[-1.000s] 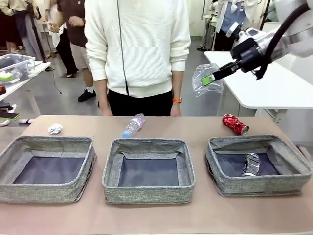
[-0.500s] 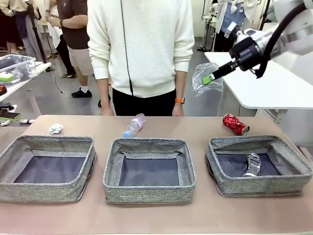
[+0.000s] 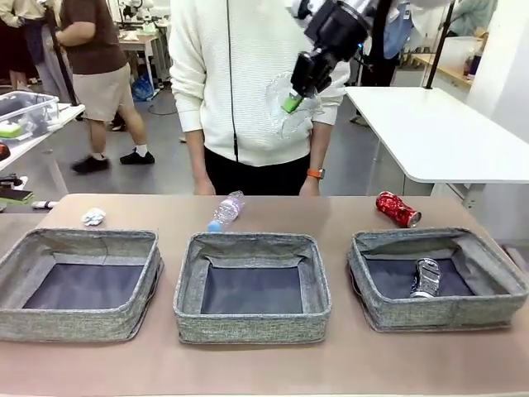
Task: Sort the waste into the appropriate baskets.
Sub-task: Pick up the waste item pointed out by the person.
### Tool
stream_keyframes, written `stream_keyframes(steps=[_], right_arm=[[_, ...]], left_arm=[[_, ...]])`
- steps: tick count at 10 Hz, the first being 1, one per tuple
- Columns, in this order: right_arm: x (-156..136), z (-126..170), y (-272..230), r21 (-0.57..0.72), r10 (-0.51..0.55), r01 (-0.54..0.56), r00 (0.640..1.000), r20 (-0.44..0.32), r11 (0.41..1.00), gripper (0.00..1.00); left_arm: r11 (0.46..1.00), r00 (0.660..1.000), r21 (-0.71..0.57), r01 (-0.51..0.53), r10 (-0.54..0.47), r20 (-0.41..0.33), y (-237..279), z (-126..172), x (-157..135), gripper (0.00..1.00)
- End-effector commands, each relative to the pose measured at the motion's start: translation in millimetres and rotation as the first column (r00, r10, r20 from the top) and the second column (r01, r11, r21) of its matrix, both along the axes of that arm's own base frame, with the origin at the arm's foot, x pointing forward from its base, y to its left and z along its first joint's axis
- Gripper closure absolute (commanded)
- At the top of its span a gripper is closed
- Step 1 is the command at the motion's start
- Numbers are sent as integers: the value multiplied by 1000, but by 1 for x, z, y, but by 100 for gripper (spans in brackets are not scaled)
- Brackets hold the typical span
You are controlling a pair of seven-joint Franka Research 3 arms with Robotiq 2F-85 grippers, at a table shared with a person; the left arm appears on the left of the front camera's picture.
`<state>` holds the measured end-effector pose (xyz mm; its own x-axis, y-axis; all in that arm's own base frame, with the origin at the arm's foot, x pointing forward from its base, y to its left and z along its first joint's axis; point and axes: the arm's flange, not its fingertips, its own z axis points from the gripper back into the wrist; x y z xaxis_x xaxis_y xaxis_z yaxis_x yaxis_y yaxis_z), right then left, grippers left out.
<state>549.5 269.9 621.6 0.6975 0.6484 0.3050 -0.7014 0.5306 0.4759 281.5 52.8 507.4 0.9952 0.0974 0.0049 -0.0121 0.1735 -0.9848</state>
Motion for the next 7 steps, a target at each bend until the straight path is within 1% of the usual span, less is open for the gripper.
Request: stream_keyframes(steps=[1, 2, 3, 4, 5, 6, 7], right_arm=[[25, 30, 50, -208, -129, 97, 981, -142, 973, 98], [17, 44, 78, -369, -127, 60, 979, -160, 928, 98], [9, 62, 100, -483, -132, 19, 970, -203, 876, 98], [3, 83, 120, -561, -155, -1, 960, -231, 828, 98], [-4, 102, 137, -595, -129, -41, 962, -240, 803, 98], [-10, 121, 151, -579, -18, -101, 980, -196, 809, 98], [-15, 139, 162, -545, 9, -107, 984, -180, 831, 98]], left_arm=[[1000, 1000, -15, 2, -2, 25, 0, 2, 0, 0], [1000, 1000, -15, 2, -2, 25, 0, 2, 0, 0], [1000, 1000, -15, 2, -2, 25, 0, 2, 0, 0], [1000, 1000, -15, 2, -2, 25, 0, 2, 0, 0], [1000, 1000, -15, 2, -2, 25, 0, 2, 0, 0], [1000, 1000, -15, 2, -2, 25, 0, 2, 0, 0], [1000, 1000, -15, 2, -2, 25, 0, 2, 0, 0]])
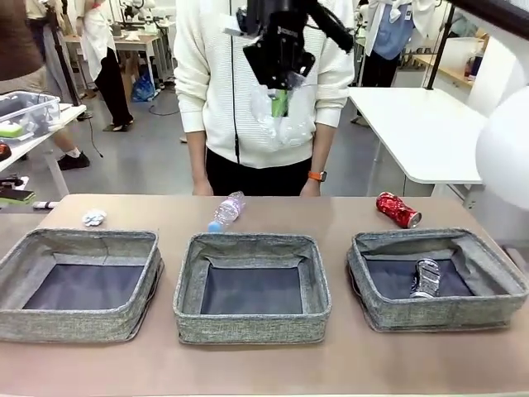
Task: Sort the waste into the appropriate baskets.
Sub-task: Pick up the waste item pointed out by the person.
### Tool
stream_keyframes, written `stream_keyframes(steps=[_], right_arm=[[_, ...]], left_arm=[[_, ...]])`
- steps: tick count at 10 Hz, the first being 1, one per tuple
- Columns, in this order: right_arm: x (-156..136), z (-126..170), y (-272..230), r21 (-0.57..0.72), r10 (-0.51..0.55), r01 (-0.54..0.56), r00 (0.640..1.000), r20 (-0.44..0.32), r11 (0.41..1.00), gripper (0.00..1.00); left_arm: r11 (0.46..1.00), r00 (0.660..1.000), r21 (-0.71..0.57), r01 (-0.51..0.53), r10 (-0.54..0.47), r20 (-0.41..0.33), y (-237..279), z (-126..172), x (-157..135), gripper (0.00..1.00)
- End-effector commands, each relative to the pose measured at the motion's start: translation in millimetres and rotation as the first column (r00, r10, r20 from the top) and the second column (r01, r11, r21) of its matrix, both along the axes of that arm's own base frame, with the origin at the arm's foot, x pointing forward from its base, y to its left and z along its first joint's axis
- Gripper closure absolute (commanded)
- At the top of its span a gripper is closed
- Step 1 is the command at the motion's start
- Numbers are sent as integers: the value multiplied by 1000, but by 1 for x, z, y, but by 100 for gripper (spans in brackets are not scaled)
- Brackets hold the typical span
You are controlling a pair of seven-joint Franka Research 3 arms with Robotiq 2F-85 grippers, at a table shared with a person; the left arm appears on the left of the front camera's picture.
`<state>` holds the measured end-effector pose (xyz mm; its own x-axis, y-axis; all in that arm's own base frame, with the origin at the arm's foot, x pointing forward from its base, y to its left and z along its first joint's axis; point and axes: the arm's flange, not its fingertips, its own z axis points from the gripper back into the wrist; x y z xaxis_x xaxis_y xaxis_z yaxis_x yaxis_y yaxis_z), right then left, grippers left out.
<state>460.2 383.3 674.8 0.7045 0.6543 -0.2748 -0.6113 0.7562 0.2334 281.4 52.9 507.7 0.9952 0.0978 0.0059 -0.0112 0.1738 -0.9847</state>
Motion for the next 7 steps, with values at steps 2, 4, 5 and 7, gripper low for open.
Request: stream_keyframes(steps=[2, 4, 5, 7], right_arm=[[66, 121, 46, 43, -67, 61, 989, 133, 997, 98], [57, 151, 45, 82, -158, 141, 950, 271, 987, 98], [49, 165, 45, 97, -181, 158, 928, 326, 983, 98], [34, 178, 44, 111, -209, 179, 896, 392, 977, 98]], left_arm=[[1000, 1000, -15, 2, -2, 24, 0, 2, 0, 0], [1000, 1000, -15, 2, -2, 24, 0, 2, 0, 0], [1000, 1000, -15, 2, -2, 24, 0, 2, 0, 0], [1000, 1000, -15, 2, -2, 24, 0, 2, 0, 0]])
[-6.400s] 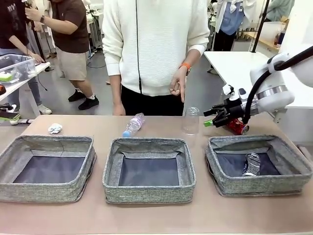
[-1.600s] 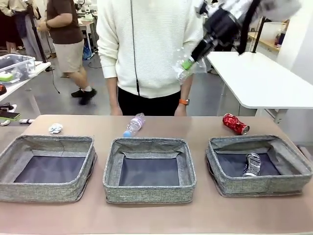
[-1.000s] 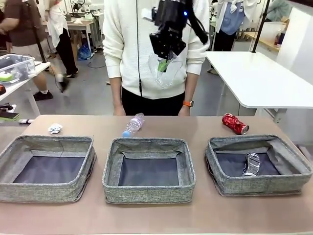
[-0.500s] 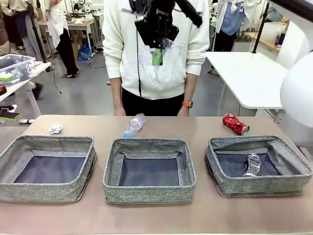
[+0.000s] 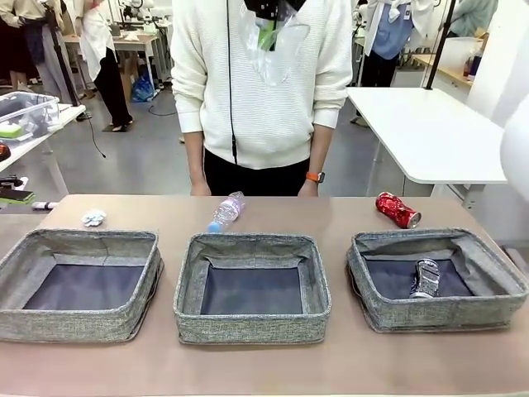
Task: Sort the waste into the appropriate baskets.
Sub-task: Pick up the waste item pointed out by the person.
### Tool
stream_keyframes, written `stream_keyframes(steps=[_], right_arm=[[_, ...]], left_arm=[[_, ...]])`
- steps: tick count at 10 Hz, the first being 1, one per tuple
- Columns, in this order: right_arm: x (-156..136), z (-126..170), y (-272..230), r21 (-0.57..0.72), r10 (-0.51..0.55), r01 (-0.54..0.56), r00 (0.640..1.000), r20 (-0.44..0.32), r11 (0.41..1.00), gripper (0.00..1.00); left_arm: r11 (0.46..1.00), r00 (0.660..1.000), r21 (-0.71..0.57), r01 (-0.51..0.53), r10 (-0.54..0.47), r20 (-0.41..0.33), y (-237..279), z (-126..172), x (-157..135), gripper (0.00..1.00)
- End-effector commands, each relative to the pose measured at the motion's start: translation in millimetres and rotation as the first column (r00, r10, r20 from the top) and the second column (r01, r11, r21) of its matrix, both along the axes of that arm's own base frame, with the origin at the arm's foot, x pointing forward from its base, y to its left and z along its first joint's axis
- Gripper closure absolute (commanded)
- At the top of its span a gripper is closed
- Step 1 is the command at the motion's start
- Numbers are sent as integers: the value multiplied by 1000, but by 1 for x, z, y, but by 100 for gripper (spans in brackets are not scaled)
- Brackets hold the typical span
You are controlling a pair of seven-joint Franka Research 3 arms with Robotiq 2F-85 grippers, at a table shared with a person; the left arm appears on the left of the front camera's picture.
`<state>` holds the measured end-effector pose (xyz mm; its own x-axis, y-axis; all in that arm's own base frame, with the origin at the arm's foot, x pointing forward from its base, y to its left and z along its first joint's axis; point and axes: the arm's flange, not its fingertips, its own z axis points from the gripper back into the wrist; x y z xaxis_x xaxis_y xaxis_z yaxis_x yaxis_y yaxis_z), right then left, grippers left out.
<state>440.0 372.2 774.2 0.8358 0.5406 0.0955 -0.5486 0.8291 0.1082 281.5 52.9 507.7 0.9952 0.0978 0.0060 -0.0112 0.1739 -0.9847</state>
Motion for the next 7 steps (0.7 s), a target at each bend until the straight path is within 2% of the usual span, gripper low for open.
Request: stream_keyframes(steps=[1, 2, 3, 5, 6, 7], right_arm=[[49, 80, 55, -38, -62, 64, 997, 44, 997, 98], [49, 77, 52, -44, -55, 56, 998, 41, 997, 98], [-4, 3, 5, -5, -12, 12, 1000, 27, 1000, 98], [-4, 3, 6, -14, -14, 15, 999, 37, 1000, 98], [-3, -8, 15, -39, -6, 5, 1000, -18, 999, 98], [-2, -18, 23, -17, 3, -3, 999, -41, 1000, 98]], left_arm=[[1000, 1000, -15, 2, -2, 24, 0, 2, 0, 0], [1000, 1000, -15, 2, -2, 24, 0, 2, 0, 0], [1000, 1000, -15, 2, -2, 24, 0, 2, 0, 0], [1000, 1000, -15, 2, -2, 24, 0, 2, 0, 0], [1000, 1000, -15, 2, -2, 24, 0, 2, 0, 0], [1000, 1000, -15, 2, -2, 24, 0, 2, 0, 0]])
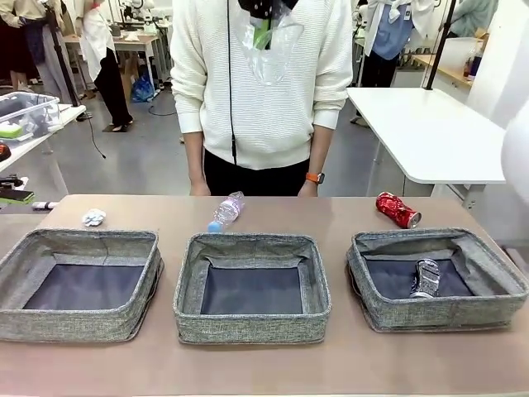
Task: Sort the waste into the appropriate baskets.
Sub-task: Pick up the waste item pointed out by the person.
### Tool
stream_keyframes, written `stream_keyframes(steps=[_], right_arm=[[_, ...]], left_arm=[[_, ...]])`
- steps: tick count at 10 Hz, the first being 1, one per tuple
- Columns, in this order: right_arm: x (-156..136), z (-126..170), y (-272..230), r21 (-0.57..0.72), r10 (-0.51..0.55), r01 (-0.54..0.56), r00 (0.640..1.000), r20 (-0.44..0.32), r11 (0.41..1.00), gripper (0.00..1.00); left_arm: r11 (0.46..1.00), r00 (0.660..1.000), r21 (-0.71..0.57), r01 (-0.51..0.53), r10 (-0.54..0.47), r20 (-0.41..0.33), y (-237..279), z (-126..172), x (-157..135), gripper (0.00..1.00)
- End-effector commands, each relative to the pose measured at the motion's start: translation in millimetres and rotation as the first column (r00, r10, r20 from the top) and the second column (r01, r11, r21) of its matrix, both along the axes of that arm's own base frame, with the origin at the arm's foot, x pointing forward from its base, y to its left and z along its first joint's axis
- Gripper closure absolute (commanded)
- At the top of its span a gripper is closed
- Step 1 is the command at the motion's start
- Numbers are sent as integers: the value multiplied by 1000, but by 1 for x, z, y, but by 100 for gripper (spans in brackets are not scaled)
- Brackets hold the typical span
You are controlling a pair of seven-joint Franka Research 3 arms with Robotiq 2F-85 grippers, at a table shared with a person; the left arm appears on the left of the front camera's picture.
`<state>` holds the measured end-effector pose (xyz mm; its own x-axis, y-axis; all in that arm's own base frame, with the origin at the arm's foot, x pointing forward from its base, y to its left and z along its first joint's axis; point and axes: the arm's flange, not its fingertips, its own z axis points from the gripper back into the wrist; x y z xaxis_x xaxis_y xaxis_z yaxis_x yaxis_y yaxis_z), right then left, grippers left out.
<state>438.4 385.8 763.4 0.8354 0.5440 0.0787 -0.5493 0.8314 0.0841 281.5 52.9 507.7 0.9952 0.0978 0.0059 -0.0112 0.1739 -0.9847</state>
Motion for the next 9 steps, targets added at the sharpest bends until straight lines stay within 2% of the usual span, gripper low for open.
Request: stream_keyframes(steps=[1, 2, 3, 4, 9], right_arm=[[2, -19, 15, 1, -9, 9, 998, -68, 1000, 98], [4, -29, 18, 0, 6, -6, 995, -95, 1000, 98], [12, -33, 14, 1, -4, 4, 996, -90, 1000, 98], [9, -26, 15, -19, 19, -20, 998, -55, 1000, 98], [9, -26, 15, -19, 19, -20, 998, -55, 1000, 98]], left_arm=[[1000, 1000, -15, 2, -2, 24, 0, 2, 0, 0], [1000, 1000, -15, 2, -2, 24, 0, 2, 0, 0], [1000, 1000, -15, 2, -2, 24, 0, 2, 0, 0], [1000, 1000, -15, 2, -2, 24, 0, 2, 0, 0], [1000, 1000, -15, 2, -2, 24, 0, 2, 0, 0]])
